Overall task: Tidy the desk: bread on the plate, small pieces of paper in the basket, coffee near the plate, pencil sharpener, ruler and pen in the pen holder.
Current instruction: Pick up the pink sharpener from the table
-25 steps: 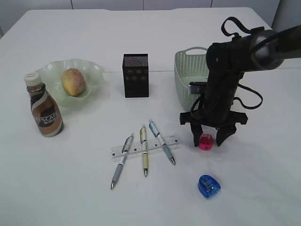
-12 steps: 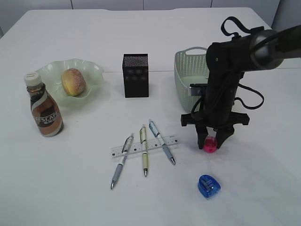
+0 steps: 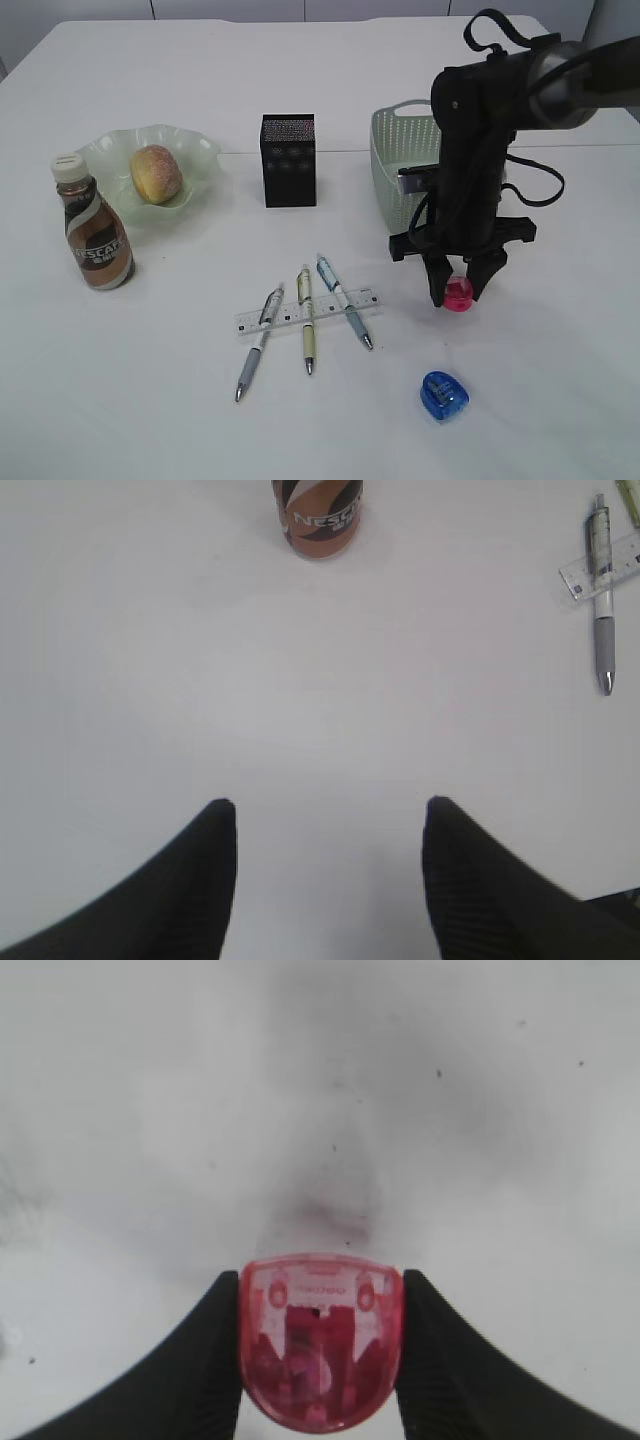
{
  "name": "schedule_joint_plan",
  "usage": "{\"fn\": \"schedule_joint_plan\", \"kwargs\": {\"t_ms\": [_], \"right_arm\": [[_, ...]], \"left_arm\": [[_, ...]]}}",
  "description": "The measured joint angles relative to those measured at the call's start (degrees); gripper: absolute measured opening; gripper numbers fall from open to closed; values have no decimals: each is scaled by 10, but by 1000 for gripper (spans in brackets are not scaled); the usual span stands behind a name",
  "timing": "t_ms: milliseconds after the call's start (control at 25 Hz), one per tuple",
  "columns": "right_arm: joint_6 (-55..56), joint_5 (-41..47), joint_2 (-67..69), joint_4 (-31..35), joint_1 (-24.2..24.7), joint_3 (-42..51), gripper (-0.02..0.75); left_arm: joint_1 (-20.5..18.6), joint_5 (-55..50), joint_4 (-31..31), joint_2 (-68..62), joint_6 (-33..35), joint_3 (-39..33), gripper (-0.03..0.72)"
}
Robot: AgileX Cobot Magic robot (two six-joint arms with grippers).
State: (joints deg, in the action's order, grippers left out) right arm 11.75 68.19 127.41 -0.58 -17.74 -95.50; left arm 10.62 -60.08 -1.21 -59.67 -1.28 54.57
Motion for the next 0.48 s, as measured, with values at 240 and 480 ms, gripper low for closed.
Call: {"fn": "schedule_joint_plan", "kwargs": {"t_ms": [240,480], "right_arm": [[-19,2,-28,-13,-33,-2,307],[-76,-50,-61,-13,-77,-3,307]], "left_arm": [[0,0,0,0,0,0,424],[0,-1,0,0,0,0,424]]}}
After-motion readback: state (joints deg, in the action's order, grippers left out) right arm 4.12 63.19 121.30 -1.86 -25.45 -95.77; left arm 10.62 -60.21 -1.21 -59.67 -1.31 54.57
